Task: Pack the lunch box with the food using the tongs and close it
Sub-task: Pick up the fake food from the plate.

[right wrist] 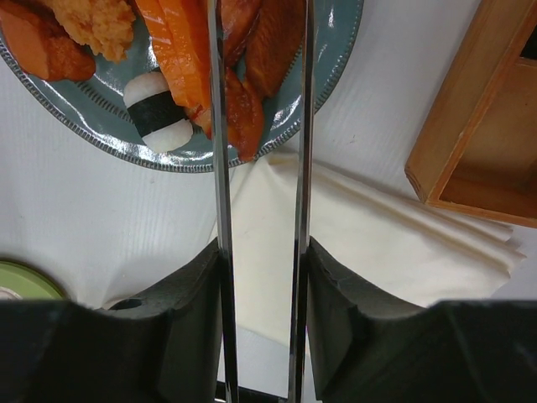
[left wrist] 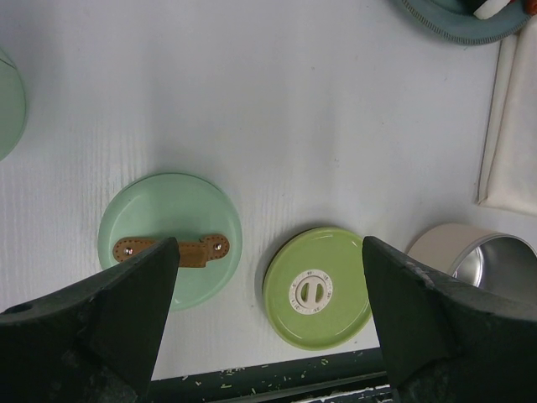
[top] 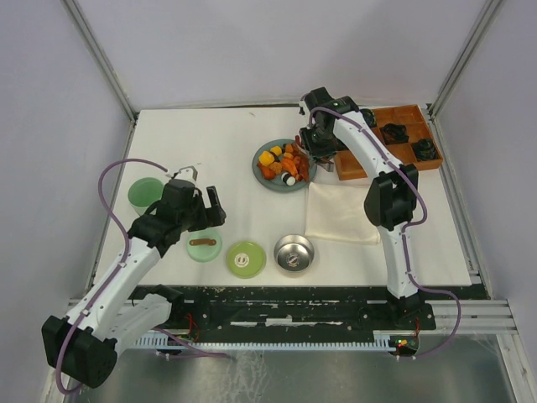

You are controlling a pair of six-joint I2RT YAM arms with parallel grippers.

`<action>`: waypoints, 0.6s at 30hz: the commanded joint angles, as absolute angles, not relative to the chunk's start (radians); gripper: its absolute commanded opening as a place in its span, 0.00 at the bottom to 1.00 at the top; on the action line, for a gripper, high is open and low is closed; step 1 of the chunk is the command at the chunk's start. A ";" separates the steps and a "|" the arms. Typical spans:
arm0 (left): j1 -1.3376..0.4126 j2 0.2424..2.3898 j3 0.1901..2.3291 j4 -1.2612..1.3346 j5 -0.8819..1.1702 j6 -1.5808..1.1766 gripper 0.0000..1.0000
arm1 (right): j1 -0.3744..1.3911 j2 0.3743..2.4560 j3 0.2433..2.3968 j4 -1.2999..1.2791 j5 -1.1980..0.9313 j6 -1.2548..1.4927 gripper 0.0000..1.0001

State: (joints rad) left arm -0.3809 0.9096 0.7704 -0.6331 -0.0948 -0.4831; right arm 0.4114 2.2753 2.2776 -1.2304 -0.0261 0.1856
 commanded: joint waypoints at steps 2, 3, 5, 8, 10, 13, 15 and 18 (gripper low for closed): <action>-0.377 0.915 0.774 -0.595 -0.083 -0.453 0.95 | 0.408 2.266 2.322 -1.220 -0.036 0.172 0.39; -0.378 0.916 0.774 -0.594 -0.082 -0.452 0.95 | 0.406 2.261 2.325 -1.224 -0.037 0.175 0.38; -0.377 0.919 0.776 -0.596 -0.080 -0.453 0.95 | 0.406 2.249 2.327 -1.230 -0.040 0.178 0.37; -0.377 0.921 0.776 -0.596 -0.080 -0.453 0.95 | 0.406 2.219 2.304 -1.228 -0.037 0.178 0.35; -0.377 0.920 0.776 -0.596 -0.080 -0.452 0.95 | 0.405 2.199 2.281 -1.220 -0.023 0.177 0.34; -0.376 0.920 0.776 -0.596 -0.078 -0.452 0.95 | 0.399 2.185 2.272 -1.218 -0.020 0.179 0.34; -0.377 0.920 0.776 -0.595 -0.076 -0.451 0.95 | 0.397 2.182 2.280 -1.221 -0.028 0.180 0.36; -0.377 0.921 0.776 -0.596 -0.075 -0.451 0.95 | 0.395 2.173 2.287 -1.221 -0.038 0.182 0.43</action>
State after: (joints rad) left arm -0.3809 0.9230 0.7704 -0.6331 -0.0937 -0.4828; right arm 0.4038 2.2574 2.2681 -1.2320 -0.0269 0.1852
